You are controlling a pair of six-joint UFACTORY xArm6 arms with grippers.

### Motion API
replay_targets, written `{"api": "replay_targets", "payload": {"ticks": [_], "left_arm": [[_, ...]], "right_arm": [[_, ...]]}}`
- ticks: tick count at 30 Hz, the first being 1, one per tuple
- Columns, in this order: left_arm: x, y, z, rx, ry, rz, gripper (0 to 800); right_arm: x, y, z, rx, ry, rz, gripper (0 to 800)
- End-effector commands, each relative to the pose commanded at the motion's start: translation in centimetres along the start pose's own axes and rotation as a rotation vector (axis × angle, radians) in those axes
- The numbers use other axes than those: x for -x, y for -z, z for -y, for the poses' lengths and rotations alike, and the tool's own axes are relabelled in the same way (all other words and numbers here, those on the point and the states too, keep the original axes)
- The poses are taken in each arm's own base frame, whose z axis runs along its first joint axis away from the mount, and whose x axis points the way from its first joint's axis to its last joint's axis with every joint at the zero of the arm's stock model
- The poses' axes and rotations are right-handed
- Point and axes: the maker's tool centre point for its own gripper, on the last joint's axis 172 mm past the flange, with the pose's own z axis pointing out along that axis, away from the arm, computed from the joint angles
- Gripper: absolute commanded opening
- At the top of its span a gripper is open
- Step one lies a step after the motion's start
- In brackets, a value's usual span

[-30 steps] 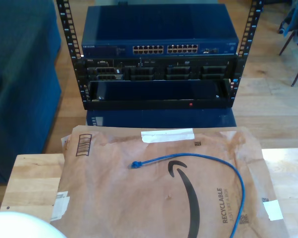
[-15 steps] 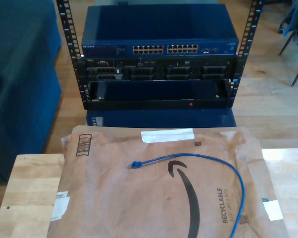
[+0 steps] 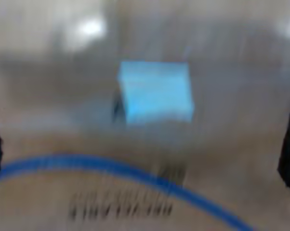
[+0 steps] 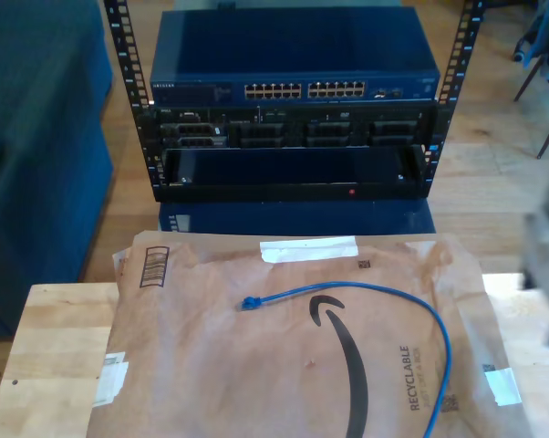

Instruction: Grab the cable and plug it in

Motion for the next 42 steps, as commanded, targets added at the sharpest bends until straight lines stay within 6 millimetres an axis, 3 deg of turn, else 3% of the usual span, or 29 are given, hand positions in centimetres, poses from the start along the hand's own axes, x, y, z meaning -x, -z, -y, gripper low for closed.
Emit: {"api": "replay_targets", "payload": {"ticks": [6,13,17,26,30,37,42], "left_arm": [[3.2,1.3,-3.6,0.015,0.037,0.035,800],[7.9,1.2,-6.4,-0.027,0.023,-0.019,800],[9.8,1.0,-7.9,-0.015,0.038,-0.050,800],[10.9,-0.7,-10.5,-0.005,0.050,-0.074,800],[10.8,-1.4,-11.2,-0.006,0.059,-0.075,800],[10.6,-2.1,-11.8,-0.008,0.062,-0.075,800],[10.6,-2.1,-11.7,-0.011,0.063,-0.075,800]], "right_arm": [[8.5,-0.5,2.7,0.000,0.058,-0.030,796],[14.9,-2.5,6.4,-0.093,0.056,0.006,796],[17.5,-4.2,8.4,-0.137,0.061,0.051,797],[21.4,-5.8,12.6,-0.149,0.065,0.076,789],[23.6,-6.8,13.2,-0.114,0.048,0.107,772],[24.0,-9.2,13.0,-0.072,0.049,0.092,736],[24.5,-9.1,13.5,-0.077,0.053,0.094,667]]}}
